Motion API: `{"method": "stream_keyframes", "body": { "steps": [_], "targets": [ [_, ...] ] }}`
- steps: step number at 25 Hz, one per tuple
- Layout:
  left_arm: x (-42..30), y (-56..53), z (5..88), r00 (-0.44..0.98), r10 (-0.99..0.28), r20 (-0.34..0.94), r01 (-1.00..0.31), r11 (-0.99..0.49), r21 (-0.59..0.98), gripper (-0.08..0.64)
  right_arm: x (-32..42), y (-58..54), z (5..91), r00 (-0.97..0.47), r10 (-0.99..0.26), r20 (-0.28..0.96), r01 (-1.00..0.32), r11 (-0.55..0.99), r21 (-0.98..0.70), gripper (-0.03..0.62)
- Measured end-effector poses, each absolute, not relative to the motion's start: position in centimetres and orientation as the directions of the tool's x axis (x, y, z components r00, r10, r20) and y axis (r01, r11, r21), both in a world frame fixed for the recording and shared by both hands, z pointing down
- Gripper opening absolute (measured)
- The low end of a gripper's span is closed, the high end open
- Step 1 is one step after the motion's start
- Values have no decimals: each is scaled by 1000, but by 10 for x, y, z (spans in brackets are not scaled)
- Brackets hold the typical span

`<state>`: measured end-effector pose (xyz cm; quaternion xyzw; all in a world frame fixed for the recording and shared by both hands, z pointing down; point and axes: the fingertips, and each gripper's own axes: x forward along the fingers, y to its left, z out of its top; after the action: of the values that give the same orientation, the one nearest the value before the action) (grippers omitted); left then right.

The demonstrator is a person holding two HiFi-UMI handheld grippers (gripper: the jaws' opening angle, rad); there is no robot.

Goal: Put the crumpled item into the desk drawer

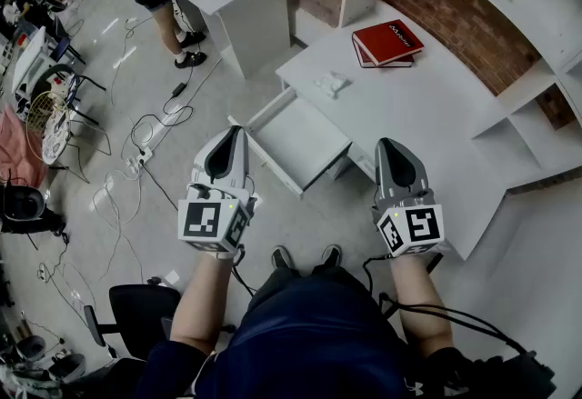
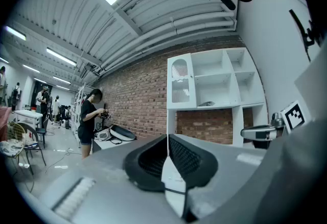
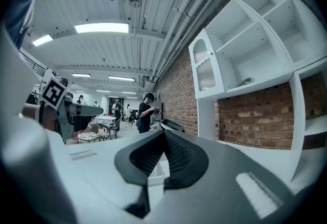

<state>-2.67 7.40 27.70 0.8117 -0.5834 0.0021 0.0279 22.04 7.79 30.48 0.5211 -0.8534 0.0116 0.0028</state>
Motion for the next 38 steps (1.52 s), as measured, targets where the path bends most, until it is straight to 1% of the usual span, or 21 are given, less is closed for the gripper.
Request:
{"method": "stream_keyframes", "body": {
  "steps": [3, 10, 16, 21, 27, 32, 38],
  "targets": [
    [-29, 76, 285, 284, -958, 45, -958, -281, 55, 12, 225, 77, 306, -459, -888, 15, -888, 459, -19, 2],
    [-11, 74, 284, 289, -957, 36, -957, -288, 29, 12, 240, 73, 310, -473, -881, 11, -881, 472, -37, 2],
    [4, 77, 286, 259, -965, 43, -966, -258, 20, 12, 255, 65, 314, -507, -862, 6, -860, 505, -77, 2],
    [9, 86, 299, 232, -971, 63, -973, -231, 21, 12, 262, 55, 325, -530, -848, 30, -846, 526, -92, 2],
    [-5, 78, 318, 206, -973, 103, -979, -204, 27, 12, 253, 37, 343, -546, -835, 71, -836, 537, -116, 2],
    [-18, 50, 337, 228, -965, 129, -974, -224, 46, 12, 241, 11, 355, -529, -842, 107, -847, 517, -120, 3],
    [-36, -8, 348, 289, -947, 141, -957, -282, 70, 12, 228, -33, 364, -479, -865, 147, -876, 462, -138, 3]
  ]
}}
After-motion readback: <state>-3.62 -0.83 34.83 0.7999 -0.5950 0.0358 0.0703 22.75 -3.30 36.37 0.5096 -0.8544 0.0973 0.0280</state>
